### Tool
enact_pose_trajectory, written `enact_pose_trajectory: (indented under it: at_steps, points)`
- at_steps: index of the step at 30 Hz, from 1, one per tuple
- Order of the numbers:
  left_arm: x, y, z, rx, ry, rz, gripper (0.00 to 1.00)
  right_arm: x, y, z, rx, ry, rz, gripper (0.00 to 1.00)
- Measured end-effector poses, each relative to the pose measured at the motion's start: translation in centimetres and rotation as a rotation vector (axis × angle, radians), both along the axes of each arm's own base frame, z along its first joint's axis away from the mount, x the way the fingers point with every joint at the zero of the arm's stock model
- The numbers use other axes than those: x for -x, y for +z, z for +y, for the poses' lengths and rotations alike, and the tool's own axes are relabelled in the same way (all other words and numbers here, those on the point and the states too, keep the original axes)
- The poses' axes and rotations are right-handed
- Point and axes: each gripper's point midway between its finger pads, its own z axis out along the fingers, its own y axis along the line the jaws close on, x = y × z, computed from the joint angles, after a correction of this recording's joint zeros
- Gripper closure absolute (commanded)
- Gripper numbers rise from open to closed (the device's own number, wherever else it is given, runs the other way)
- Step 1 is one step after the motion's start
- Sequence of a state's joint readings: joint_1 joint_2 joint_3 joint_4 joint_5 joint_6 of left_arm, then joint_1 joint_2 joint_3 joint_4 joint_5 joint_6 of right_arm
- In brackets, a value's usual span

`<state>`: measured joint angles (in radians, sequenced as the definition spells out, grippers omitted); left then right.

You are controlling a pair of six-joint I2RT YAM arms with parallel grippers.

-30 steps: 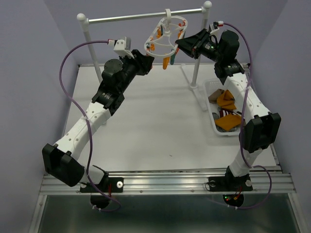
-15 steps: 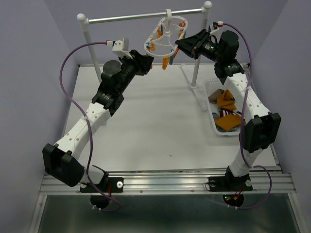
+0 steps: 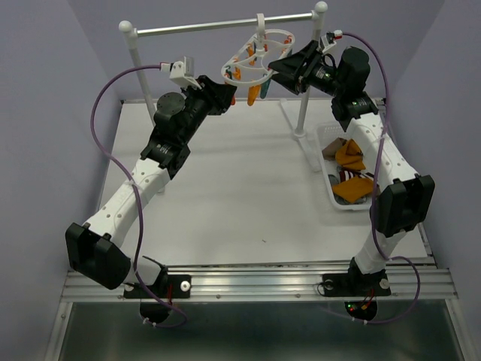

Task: Clip the socks to the hanger
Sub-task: Open the clamp at the hanger.

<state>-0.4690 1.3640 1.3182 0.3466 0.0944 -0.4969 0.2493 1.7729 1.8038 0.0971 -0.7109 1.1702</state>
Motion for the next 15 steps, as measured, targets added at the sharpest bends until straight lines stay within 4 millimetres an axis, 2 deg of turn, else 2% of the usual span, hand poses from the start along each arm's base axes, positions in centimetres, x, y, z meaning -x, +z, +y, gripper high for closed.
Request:
enact_pose_trajectory:
  at_steps: [5, 6, 9, 15]
  points:
    - [0.0, -0.1, 0.0, 0.015, 0.004, 0.022, 1.00, 0.8, -0.1, -0.3, 0.058, -0.009, -0.063, 0.14]
    - [0.0, -0.2, 0.1, 0.018, 0.006, 0.024, 1.00, 1.3, 0.1, -0.5, 0.077, -0.018, -0.086, 0.09]
    - [-0.2, -0.3, 0.2, 0.026, 0.016, 0.037, 1.00, 2.6, 0.4, -1.2, 0.125, -0.043, -0.136, 0.00]
    - [-0.3, -0.8, 0.4, 0.038, 0.030, 0.067, 1.00, 5.4, 1.5, -2.9, 0.236, -0.115, -0.251, 0.00]
